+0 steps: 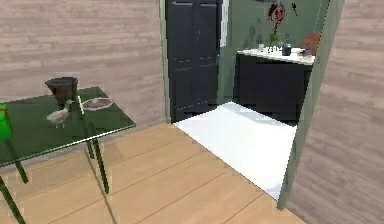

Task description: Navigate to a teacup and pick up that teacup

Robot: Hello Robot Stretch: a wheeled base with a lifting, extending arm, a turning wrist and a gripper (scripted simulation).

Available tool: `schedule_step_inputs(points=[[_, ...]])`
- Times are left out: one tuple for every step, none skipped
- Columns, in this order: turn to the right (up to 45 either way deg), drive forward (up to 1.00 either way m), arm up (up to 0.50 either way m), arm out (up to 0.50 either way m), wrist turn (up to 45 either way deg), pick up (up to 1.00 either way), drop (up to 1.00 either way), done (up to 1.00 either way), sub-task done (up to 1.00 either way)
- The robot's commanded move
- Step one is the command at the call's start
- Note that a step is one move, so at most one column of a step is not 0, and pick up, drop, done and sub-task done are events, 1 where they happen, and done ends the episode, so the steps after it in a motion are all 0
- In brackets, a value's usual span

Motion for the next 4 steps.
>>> schedule_step_inputs(points=[[-9.0, 0.0, 0.0, 0.0, 0.0, 0.0, 0.0, 0.0, 0.0], [0.0, 0.3, 0.0, 0.0, 0.0, 0.0, 0.0, 0.0, 0.0], [21.0, 0.0, 0.0, 0.0, 0.0, 0.0, 0.0, 0.0, 0.0], [0.0, 1.0, 0.0, 0.0, 0.0, 0.0, 0.0, 0.0, 0.0]])
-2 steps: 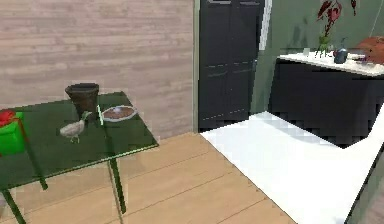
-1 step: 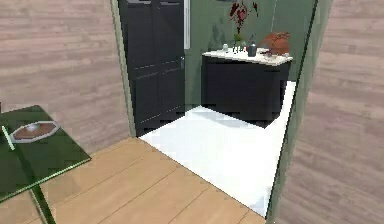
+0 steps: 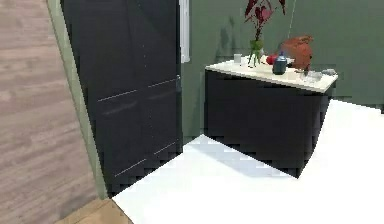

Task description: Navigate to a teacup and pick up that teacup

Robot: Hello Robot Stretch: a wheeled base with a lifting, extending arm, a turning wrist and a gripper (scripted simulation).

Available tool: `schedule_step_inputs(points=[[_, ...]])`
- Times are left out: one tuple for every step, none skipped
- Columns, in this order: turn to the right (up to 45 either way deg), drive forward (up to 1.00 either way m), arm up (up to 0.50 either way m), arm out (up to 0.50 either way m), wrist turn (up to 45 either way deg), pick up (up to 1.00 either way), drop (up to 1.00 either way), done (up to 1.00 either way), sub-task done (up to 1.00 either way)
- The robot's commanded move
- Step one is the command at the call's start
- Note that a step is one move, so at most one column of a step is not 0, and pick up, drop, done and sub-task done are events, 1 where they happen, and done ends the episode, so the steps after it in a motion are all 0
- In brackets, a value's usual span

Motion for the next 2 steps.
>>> schedule_step_inputs(points=[[9.0, 0.0, 0.0, 0.0, 0.0, 0.0, 0.0, 0.0, 0.0], [0.0, 0.2, 0.0, 0.0, 0.0, 0.0, 0.0, 0.0, 0.0]])
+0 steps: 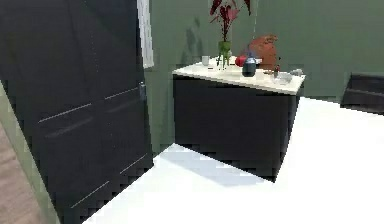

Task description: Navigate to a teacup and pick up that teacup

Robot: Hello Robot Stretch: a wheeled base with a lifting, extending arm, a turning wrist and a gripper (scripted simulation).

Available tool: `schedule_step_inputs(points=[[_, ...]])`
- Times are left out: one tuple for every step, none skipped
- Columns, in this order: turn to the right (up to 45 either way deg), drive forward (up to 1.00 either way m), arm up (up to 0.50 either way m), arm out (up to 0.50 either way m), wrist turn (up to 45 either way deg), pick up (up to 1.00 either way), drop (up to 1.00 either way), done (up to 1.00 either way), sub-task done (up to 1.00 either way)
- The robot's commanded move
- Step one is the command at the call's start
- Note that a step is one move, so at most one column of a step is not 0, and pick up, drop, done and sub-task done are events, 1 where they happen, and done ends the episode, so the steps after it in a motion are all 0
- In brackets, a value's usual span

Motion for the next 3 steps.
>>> schedule_step_inputs(points=[[33.0, 0.0, 0.0, 0.0, 0.0, 0.0, 0.0, 0.0, 0.0], [0.0, 1.0, 0.0, 0.0, 0.0, 0.0, 0.0, 0.0, 0.0], [3.0, 0.0, 0.0, 0.0, 0.0, 0.0, 0.0, 0.0, 0.0]])
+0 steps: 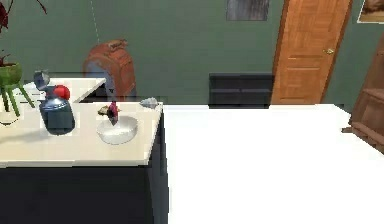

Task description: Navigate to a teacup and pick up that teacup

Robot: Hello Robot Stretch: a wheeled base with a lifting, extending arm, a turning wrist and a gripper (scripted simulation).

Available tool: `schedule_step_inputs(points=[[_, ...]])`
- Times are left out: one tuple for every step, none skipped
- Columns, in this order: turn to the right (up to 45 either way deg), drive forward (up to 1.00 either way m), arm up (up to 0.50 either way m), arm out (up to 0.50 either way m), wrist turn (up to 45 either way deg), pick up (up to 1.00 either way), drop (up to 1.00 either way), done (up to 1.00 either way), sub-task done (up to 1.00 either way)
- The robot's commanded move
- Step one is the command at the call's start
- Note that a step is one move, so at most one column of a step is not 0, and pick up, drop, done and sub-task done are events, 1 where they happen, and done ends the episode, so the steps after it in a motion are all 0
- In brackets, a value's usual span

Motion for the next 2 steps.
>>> schedule_step_inputs(points=[[12.0, 0.0, 0.0, 0.0, 0.0, 0.0, 0.0, 0.0, 0.0], [0.0, 0.6, 0.0, 0.0, 0.0, 0.0, 0.0, 0.0, 0.0]])
